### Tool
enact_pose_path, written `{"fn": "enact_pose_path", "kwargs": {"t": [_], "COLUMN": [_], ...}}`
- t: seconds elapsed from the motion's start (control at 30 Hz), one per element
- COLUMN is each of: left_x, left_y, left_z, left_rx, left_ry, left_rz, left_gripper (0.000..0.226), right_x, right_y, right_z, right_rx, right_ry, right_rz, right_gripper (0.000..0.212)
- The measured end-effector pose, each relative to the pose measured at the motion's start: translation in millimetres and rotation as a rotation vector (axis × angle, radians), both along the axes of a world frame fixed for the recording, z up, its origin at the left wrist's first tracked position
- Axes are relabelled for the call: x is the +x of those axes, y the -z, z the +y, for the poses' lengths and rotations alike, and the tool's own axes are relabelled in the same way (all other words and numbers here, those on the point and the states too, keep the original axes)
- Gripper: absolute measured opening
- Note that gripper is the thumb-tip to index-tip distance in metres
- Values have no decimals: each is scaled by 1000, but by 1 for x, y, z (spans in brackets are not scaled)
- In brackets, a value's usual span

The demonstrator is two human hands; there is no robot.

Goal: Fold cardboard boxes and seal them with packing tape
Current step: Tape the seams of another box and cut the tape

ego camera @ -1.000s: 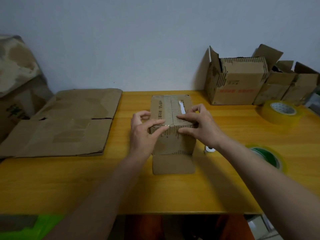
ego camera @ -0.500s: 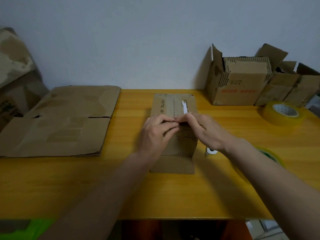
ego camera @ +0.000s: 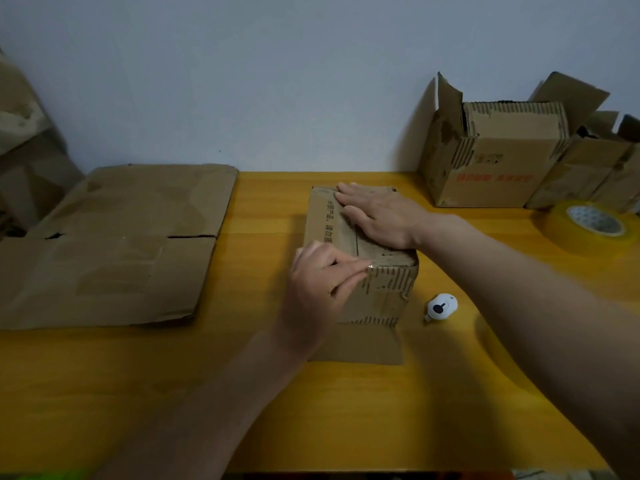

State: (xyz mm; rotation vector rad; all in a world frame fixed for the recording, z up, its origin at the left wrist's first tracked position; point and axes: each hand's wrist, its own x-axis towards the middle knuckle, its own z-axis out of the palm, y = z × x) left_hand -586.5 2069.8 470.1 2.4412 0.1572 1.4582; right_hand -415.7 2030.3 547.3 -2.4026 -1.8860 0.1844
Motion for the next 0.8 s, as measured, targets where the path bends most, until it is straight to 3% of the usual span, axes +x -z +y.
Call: {"fn": "enact_pose_path", "kwargs": {"t": [0.13,0.3,0.4,0.6,0.8], "left_x": [1,3,4,5,2], "left_y": [-1,3,5,5,-3], "left_z": [0,1,3,4,-4], "left_rx": [7,26,22,4,56], "left_ry": [1,-34,6,75,-93], "left_rz": [-21,-53,-91,-101,67], "left_gripper": [12,17,15,8,20], "right_x": [10,22,29,25,10], "right_y": [1,-7,-4,-3,0], "right_z": [14,36,43,55,50], "right_rx": [126,288,245,85,-20], "right_ry": [16,186,198,216,193], "right_rz": [58,424,367,56,-139], "right_gripper": [48,23,32,59,72]}}
